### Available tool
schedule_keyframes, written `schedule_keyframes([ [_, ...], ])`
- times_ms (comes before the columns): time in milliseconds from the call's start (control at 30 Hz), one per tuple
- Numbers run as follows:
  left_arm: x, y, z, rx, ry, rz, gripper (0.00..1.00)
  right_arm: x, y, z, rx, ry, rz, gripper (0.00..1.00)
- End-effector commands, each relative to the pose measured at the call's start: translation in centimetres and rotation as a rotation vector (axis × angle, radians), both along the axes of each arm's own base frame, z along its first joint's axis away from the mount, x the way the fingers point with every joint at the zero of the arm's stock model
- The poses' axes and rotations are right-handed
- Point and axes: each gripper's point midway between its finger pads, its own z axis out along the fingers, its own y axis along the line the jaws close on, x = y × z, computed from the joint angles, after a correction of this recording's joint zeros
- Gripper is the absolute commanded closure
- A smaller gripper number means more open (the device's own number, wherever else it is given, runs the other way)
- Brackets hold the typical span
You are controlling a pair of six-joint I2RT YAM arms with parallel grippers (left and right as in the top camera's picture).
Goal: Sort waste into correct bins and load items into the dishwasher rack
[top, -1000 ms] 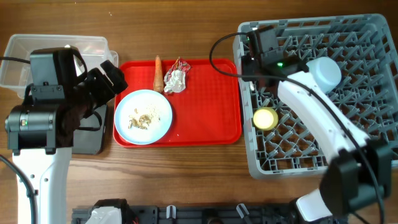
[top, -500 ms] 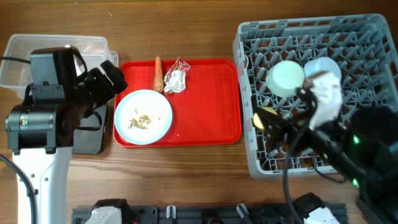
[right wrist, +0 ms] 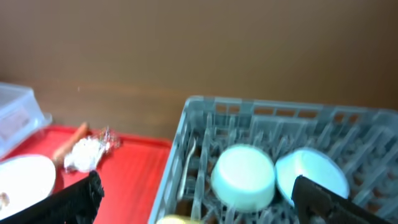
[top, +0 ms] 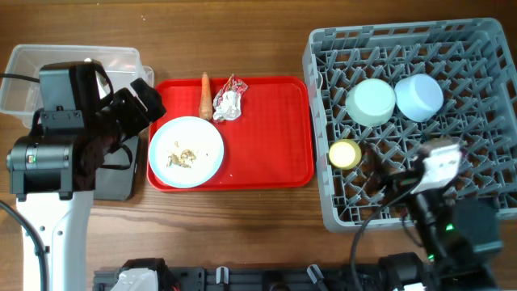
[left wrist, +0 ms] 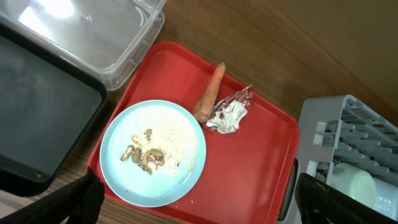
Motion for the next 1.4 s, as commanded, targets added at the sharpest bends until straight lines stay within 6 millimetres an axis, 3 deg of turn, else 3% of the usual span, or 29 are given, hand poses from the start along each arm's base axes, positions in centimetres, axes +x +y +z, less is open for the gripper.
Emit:
schedule_keyframes([
  [0,0.0,0.3,0.1,0.002,-0.005,0.018,0.00,-0.6,0.5,-3.5,0.001,-0.062,0.038,0.00],
  [133,0.0,0.3,0.1,0.002,-0.005,0.018,0.00,0.2,0.6,-6.9,0.013,-0.147,0.037,0.00],
  [333,0.0,0.3,0.1,0.002,-0.005,0.018,0.00,1.7,1.2,-9.5,0.113,-0.204,0.051,0.00],
  [833,0.0,0.3,0.1,-0.001,-0.005,0.018,0.00,1.8,1.3,-9.7,0.112,-0.195,0.053,0.00],
  [1067,-0.1,-2.4,0.5,-0.132,-0.005,-0.069,0.00,1.8,1.3,-9.7,0.112,-0.195,0.053,0.00],
  [1367,0.8,-2.4,-0.5,-0.134,0.020,-0.068,0.00,1.8,1.3,-9.7,0.112,-0.195,0.053,0.00],
])
